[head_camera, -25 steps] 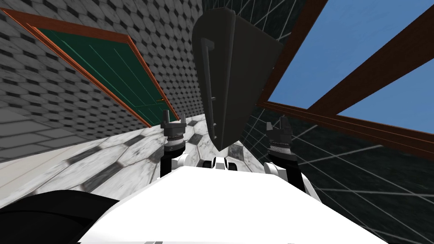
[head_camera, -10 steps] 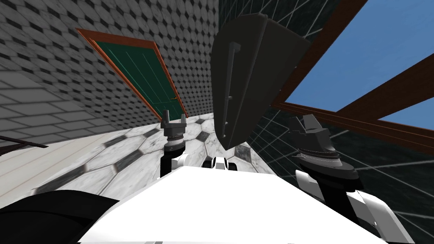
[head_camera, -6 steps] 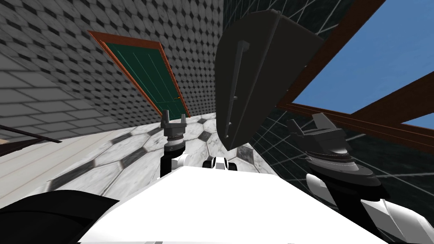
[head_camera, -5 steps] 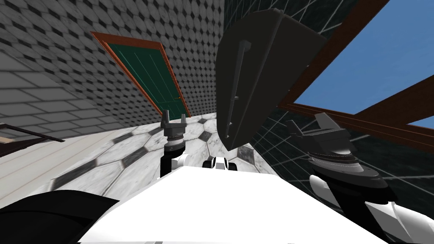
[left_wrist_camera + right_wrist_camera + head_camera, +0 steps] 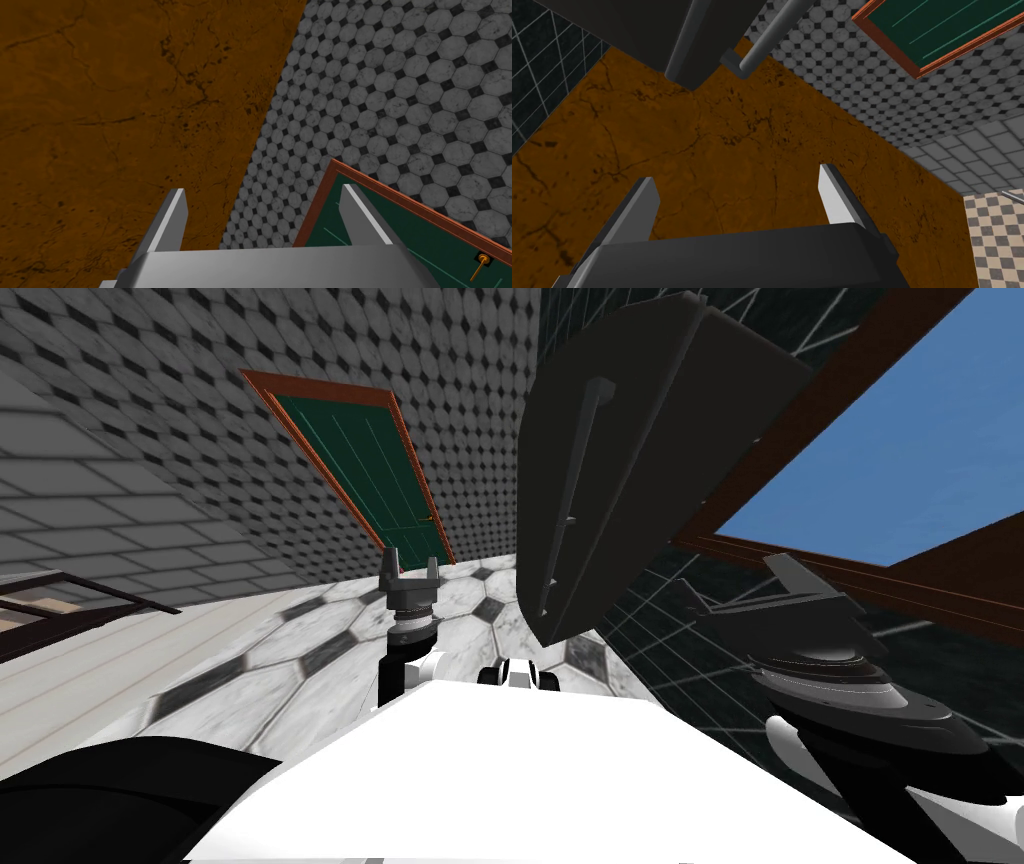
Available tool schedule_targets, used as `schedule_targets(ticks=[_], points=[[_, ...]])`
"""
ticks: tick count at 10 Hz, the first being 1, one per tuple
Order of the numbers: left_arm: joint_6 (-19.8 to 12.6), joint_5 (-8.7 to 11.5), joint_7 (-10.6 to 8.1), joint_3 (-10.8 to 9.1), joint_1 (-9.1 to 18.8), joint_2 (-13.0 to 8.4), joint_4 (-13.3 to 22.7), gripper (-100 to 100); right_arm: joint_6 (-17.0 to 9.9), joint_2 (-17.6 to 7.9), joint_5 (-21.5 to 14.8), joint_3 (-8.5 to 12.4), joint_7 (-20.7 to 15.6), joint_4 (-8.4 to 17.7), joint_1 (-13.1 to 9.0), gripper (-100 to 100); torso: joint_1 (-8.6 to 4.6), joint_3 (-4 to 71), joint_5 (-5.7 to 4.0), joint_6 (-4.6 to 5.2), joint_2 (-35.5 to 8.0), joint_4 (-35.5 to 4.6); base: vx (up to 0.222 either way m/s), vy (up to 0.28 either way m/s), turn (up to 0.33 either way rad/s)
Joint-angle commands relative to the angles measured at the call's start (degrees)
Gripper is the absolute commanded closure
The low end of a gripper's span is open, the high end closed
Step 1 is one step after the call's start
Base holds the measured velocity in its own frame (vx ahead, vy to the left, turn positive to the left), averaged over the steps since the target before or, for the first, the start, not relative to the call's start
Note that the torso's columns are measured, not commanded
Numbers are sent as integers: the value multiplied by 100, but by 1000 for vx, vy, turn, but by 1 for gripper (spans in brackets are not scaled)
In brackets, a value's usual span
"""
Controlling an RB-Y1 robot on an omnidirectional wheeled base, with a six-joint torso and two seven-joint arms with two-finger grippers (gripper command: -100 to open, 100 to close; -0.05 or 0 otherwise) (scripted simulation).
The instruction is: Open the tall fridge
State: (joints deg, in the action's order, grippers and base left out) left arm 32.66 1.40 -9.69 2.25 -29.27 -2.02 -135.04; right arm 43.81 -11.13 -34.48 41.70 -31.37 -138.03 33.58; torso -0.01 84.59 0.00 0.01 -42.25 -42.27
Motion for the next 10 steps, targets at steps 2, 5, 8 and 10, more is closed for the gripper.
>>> schedule_targets(ticks=[2,5,8,10], points=[[0,0,0,0,0,0,0,0,235,-52,-494,544,-553,-21,52,-100,1,-1,1,0,-3,0,49,62,74],[0,0,0,0,-1,0,0,0,428,-104,-937,1026,-1012,-37,99,-100,-2,1,0,1,1,1,84,70,92],[0,0,0,0,0,0,0,0,517,-131,-1150,1313,-1313,-45,123,-100,-5,-4,-2,-1,-5,-2,74,40,60],[0,0,0,0,0,0,0,0,682,-190,-1533,1719,-1699,-63,169,-100,4,0,1,-1,1,0,111,66,115]])
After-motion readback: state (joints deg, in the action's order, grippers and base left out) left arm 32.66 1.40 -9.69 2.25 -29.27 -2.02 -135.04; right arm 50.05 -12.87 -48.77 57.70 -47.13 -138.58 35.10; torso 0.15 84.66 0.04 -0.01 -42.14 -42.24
